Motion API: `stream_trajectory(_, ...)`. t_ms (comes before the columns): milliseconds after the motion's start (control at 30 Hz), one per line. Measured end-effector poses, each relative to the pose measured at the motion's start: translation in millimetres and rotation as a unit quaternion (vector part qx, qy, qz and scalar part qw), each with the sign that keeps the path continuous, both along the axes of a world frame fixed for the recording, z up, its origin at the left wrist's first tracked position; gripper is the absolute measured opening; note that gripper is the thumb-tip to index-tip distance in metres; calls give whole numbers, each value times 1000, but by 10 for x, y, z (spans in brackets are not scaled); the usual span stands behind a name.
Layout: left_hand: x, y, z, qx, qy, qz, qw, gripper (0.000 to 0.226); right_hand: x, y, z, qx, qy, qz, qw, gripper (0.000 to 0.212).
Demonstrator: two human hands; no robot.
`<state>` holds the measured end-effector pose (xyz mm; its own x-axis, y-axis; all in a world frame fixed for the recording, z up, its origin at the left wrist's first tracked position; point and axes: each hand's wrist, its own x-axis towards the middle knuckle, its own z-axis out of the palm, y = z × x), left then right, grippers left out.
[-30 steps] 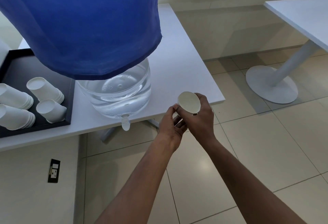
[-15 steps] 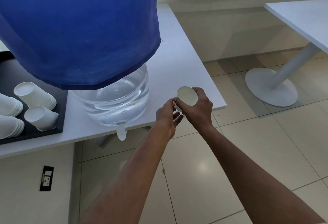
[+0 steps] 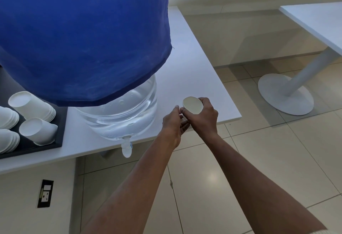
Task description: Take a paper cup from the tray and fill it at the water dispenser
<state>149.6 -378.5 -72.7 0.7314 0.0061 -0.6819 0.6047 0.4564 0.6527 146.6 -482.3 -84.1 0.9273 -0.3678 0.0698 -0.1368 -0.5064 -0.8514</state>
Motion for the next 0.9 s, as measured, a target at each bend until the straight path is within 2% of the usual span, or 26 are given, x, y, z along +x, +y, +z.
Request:
stream_trajectory(133,25,22,-39,-6,3,5,1000,32,18,35,-16,3,-1,-1,1000,60)
stream_trajectory(333,17,31,-52,-15,8,21,1000,32,-78,-11,-58,51,22,8,998,77)
stream_trajectory(500,62,16,-78,-31,14,47,998,34,-116,-83,-133,33,26,23,999,57)
stream_trajectory(633,96,-17,-59,-38,7,48,998,34,-51,-111,-127,33,37,38,998,52)
stream_trajectory(767,94,-33,-57,-37,11,52,998,34,-23,-130,-143,23,54,42,997,50)
stream_trajectory(900,71,-28,-62,-40,16,54,998,36,-78,-135,-162,36,62,39,997,57)
